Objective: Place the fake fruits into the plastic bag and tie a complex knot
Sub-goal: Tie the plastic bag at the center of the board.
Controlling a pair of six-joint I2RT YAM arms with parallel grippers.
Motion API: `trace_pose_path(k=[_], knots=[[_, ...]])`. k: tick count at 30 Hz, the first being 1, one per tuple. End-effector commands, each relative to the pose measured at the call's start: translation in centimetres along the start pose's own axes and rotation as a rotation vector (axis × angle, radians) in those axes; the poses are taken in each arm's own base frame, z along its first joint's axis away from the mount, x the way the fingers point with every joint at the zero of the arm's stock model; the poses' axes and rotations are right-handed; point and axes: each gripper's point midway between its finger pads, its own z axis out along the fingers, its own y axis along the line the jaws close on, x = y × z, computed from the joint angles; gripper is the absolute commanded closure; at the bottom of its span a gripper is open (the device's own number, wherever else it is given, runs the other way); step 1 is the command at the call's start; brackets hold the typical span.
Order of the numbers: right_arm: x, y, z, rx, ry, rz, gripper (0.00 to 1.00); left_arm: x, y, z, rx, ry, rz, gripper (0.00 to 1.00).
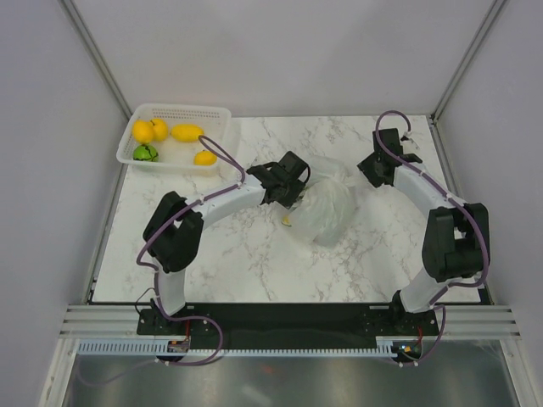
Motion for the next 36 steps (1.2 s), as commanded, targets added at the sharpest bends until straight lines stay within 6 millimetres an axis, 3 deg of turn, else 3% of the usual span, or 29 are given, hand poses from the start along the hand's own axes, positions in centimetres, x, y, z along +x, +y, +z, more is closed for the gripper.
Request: trace_pose_path(k=[1,2,6,7,8,11,13,18,21,27,30,31,36], knots=[[-1.2,1.2,0.4,-0.030,-0.038,-0.011,0.58,-1.3,-0.1,1.2,0.000,-0.088,-0.022,0.54],[-1.2,1.3,0.4,-0.033,-0.038,-0.014,0.63,-1.5,-0.1,1.4,-0.001,-0.105,-0.015,0.62],[-1.0,1.5,0.9,-0.042,-0.034,-0.025,0.86,-2.0,0.3,2.3,-0.016,-0.128,0.007,0.73],[-1.0,1.8,1.0,-0.046,-0.033,-0.025,0.97,-2.4,0.2,2.3,-0.014,-0.142,0.018,0.76],[-1.1,1.8,1.0,-0.046,-0.033,-0.028,1.00,-2.8,0.0,2.2,-0.010,-0.157,0.035,0.83],[-1.8,2.0,0.5,-0.053,-0.056,-0.032,1.00,-5.0,-0.7,0.7,0.013,-0.254,0.131,0.95],[-2.3,2.2,0.1,-0.055,-0.080,-0.047,1.00,-6.9,-0.8,-0.5,0.009,-0.333,0.206,0.97],[-4.3,2.5,-1.1,-0.052,-0.151,-0.076,1.00,-11.2,-0.7,-3.6,-0.027,-0.496,0.345,0.98],[-5.3,2.3,-2.1,-0.044,-0.187,-0.087,1.00,-13.5,0.3,-4.4,-0.077,-0.578,0.403,0.98],[-6.2,0.4,-2.3,0.035,-0.224,-0.075,1.00,-19.1,5.4,-3.2,-0.203,-0.585,0.290,0.98],[-6.7,-1.9,-1.4,0.104,-0.204,-0.029,1.00,-21.9,8.0,-3.1,-0.265,-0.601,0.241,0.98],[-7.2,-3.2,-1.0,0.136,-0.195,-0.009,1.00,-23.3,9.8,-2.9,-0.310,-0.611,0.220,0.98],[-6.9,-8.7,0.9,0.266,-0.130,0.081,1.00,-24.2,13.3,-2.1,-0.363,-0.543,0.138,0.98]])
